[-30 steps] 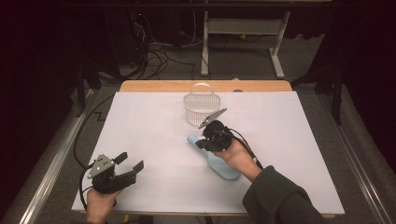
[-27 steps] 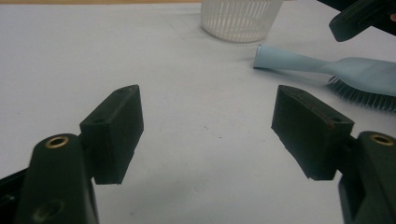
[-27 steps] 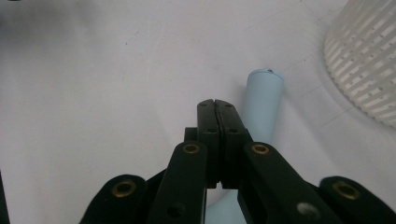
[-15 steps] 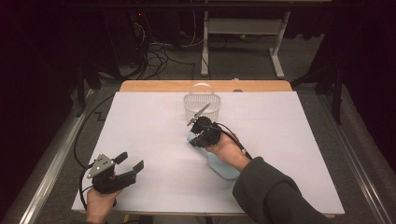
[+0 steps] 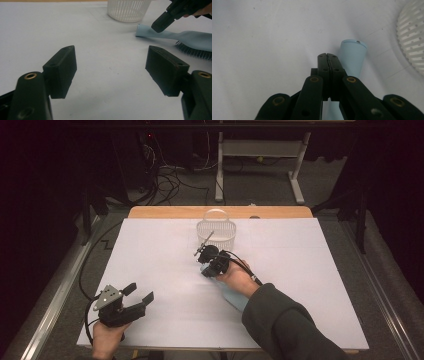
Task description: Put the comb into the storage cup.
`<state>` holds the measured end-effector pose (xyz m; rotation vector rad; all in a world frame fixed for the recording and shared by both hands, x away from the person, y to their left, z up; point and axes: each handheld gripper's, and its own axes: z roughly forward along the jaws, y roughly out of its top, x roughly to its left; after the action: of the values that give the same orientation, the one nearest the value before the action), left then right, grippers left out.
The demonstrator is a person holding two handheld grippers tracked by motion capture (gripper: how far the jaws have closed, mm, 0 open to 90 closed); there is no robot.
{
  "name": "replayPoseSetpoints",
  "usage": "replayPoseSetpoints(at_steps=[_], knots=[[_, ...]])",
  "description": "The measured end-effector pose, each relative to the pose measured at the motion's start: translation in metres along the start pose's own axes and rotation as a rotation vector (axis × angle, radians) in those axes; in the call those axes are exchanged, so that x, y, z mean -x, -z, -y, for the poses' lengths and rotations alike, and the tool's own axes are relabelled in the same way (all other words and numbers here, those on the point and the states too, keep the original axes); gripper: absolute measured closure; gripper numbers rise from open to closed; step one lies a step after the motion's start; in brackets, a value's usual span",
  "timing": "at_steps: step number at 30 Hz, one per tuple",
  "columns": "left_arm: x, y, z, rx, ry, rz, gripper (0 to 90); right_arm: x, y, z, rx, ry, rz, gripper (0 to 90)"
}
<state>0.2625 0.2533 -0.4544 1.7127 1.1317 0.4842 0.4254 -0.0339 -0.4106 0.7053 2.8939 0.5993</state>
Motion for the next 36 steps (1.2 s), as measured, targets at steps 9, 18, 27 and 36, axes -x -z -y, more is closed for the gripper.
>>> replayPoseSetpoints(at_steps=[9,18,27,36], knots=[[0.0,0.0,0.0,-0.002,0.0,0.001,24.2,0.006,-0.006,0.001,-0.035,-0.021,0.011,90.0],[0.0,0.0,0.0,0.0,-0.002,0.006,24.2,0.005,-0.011,-0.004,-0.058,-0.013,0.014,90.0],[0.001,0.0,0.0,0.001,-0.007,0.006,24.2,0.013,-0.013,-0.001,-0.078,-0.037,0.031,90.0],[0.001,0.0,0.0,-0.001,-0.008,0.007,24.2,0.02,-0.013,0.003,-0.102,-0.057,0.048,90.0]])
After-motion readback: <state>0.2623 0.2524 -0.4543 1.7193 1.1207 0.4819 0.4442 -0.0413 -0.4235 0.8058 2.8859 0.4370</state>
